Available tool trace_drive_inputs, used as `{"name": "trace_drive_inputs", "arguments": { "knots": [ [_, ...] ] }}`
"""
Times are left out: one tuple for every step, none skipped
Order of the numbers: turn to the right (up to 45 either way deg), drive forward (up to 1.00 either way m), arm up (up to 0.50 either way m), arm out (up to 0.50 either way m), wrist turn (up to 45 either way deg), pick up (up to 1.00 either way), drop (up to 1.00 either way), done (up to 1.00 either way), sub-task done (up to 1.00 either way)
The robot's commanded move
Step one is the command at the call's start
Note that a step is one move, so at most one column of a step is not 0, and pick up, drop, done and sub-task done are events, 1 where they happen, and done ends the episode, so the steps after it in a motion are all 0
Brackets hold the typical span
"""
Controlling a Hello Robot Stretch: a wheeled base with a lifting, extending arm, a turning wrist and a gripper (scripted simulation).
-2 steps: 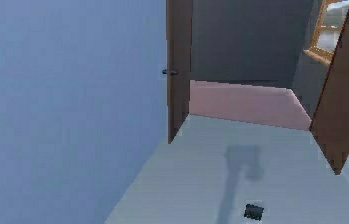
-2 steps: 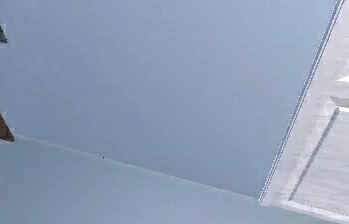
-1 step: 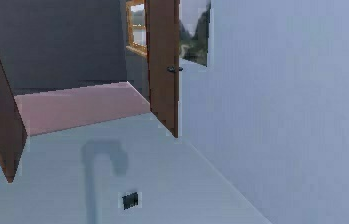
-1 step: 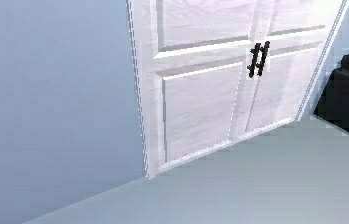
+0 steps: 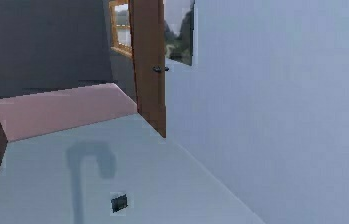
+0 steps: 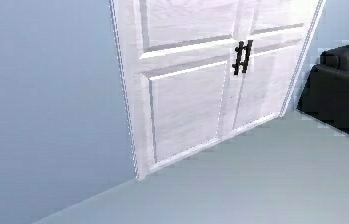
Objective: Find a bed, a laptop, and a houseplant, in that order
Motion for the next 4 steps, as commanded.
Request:
{"name": "trace_drive_inputs", "arguments": {
  "knots": [
    [0.0,0.15,0.0,0.0,0.0,0.0,0.0,0.0,0.0],
    [-45.0,0.0,0.0,0.0,0.0,0.0,0.0,0.0,0.0],
    [0.0,1.0,0.0,0.0,0.0,0.0,0.0,0.0,0.0],
    [-45.0,0.0,0.0,0.0,0.0,0.0,0.0,0.0,0.0]
  ]
}}
